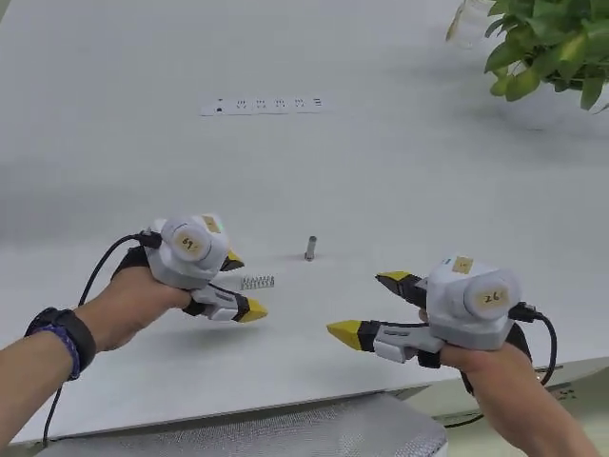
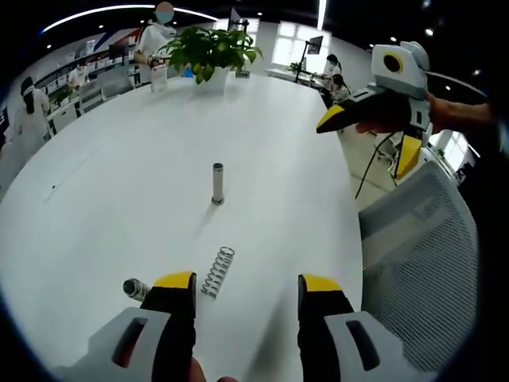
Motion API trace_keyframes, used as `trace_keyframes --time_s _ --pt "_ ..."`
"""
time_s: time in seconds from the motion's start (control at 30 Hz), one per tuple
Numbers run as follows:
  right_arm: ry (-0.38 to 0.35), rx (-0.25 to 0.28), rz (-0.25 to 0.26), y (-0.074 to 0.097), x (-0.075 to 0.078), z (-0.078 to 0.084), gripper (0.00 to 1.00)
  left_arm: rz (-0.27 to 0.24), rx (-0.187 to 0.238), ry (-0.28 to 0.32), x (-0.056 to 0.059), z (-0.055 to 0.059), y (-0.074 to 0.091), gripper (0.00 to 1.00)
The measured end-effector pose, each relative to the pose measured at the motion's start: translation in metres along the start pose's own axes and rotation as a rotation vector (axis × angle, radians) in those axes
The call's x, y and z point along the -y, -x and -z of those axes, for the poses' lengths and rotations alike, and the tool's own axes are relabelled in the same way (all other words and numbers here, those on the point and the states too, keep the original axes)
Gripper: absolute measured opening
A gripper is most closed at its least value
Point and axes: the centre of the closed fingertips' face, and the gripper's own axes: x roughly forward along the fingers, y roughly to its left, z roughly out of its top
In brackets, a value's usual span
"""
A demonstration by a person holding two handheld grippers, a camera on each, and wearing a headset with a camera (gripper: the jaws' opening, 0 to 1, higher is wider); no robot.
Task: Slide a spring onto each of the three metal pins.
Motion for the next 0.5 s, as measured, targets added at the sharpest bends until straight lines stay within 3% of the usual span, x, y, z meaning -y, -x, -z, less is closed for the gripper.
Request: trace_keyframes --time_s 0.2,0.5 --pt "-0.007 -0.001 0.003 0.002 0.006 0.002 0.65 -0.006 -0.031 0.011 -0.007 0.007 -0.012 0.43" --pt "-0.023 0.008 -0.005 0.002 0.006 0.002 0.63 -0.018 -0.048 0.019 -0.015 0.009 -0.024 0.33"
